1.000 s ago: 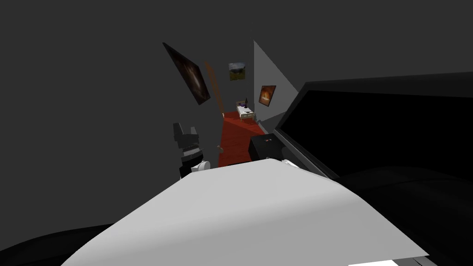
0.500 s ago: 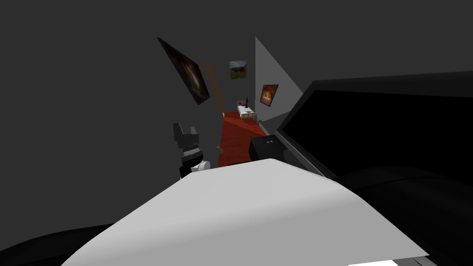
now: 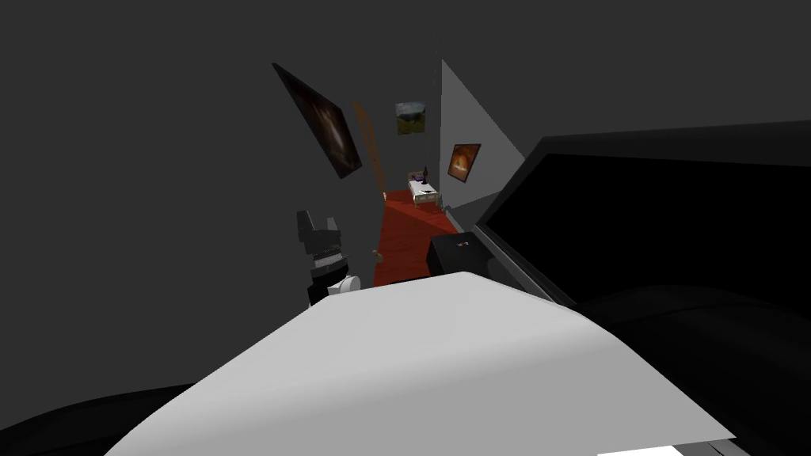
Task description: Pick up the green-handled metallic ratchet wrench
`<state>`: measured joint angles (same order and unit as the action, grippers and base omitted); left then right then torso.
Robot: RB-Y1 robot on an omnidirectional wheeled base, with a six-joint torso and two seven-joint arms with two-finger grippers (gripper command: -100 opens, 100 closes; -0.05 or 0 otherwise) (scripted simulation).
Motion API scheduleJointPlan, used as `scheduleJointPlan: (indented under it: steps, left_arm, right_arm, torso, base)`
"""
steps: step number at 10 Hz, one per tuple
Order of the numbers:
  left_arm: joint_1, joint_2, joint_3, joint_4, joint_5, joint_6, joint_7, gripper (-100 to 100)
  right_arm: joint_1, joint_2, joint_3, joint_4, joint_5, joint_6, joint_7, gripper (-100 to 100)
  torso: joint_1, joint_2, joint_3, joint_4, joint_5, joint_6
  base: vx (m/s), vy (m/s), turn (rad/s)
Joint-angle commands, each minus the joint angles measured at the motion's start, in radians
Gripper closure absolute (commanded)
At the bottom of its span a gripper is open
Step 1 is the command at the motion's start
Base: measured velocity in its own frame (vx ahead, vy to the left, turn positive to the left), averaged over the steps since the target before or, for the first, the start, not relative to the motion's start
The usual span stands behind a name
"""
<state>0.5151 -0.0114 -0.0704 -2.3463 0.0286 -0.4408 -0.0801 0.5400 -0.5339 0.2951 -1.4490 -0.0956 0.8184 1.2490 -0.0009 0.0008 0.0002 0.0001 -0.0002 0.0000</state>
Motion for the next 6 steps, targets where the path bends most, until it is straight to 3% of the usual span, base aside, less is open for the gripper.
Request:
scheduleJointPlan:
  steps: [1, 2, 3, 4, 6]
  left_arm:
    - [0.000, 0.000, 0.000, 0.000, 0.000, 0.000, 0.000, 0]
    - [0.000, 0.000, 0.000, 0.000, 0.000, 0.000, 0.000, 0]
    - [0.000, 0.000, 0.000, 0.000, 0.000, 0.000, 0.000, 0]
    - [0.000, 0.000, 0.000, 0.000, 0.000, 0.000, 0.000, 0]
    - [0.000, 0.000, 0.000, 0.000, 0.000, 0.000, 0.000, 0]
  right_arm:
    - [-0.011, 0.010, 0.006, 0.032, 0.008, -0.019, -0.013, -100]
    - [-0.019, 0.018, 0.012, 0.059, 0.016, -0.034, -0.024, -100]
    - [-0.015, 0.014, 0.009, 0.045, 0.012, -0.024, -0.016, -100]
    - [-0.016, 0.014, 0.009, 0.048, 0.012, -0.028, -0.018, 100]
    - [-0.016, 0.013, 0.008, 0.048, 0.013, -0.027, -0.018, 100]
  torso:
    - [0.000, 0.000, 0.000, 0.000, 0.000, 0.000]
    - [0.001, 0.000, 0.000, 0.000, 0.000, 0.000]
    - [0.002, 0.000, 0.000, 0.000, 0.000, 0.000]
    - [0.002, 0.000, 0.000, 0.000, 0.000, 0.000]
    - [0.001, -0.001, 0.000, 0.000, -0.002, 0.000]
  base:
    - [-0.003, -0.013, 0.024]
    - [-0.005, 0.007, 0.017]
    - [0.000, 0.000, 0.000]
    - [0.000, 0.000, 0.000]
    - [0.000, 0.000, 0.000]
